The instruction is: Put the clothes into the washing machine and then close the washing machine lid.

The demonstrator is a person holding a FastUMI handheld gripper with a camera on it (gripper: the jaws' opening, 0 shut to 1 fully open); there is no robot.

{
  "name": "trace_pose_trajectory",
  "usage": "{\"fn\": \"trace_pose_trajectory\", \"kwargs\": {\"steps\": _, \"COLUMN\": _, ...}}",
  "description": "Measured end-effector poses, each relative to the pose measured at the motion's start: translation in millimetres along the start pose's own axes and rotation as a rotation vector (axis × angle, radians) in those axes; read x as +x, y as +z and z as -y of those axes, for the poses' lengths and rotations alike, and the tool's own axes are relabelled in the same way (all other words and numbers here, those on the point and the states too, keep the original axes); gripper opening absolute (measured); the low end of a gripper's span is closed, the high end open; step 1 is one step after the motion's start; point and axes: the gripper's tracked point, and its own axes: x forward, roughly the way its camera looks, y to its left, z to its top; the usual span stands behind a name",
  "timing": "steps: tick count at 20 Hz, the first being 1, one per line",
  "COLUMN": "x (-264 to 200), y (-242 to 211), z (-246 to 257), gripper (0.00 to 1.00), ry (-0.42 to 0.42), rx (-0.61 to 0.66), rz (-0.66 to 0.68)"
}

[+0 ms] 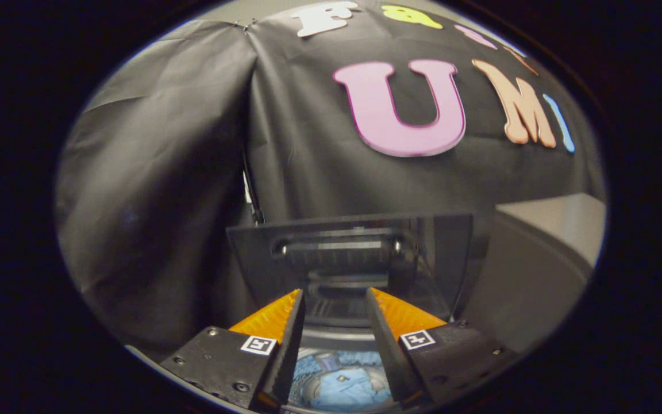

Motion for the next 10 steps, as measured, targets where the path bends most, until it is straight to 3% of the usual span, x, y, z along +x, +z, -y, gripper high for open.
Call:
{"fn": "trace_pose_trajectory", "kwargs": {"steps": 5, "x": 27, "y": 55, "z": 10, "gripper": 0.67, "ry": -0.059, "rx": -0.044, "rz": 0.101}}
{"fn": "trace_pose_trajectory", "kwargs": {"steps": 10, "x": 74, "y": 71, "z": 24, "gripper": 0.92, "ry": -0.125, "rx": -0.069, "rz": 0.131}}
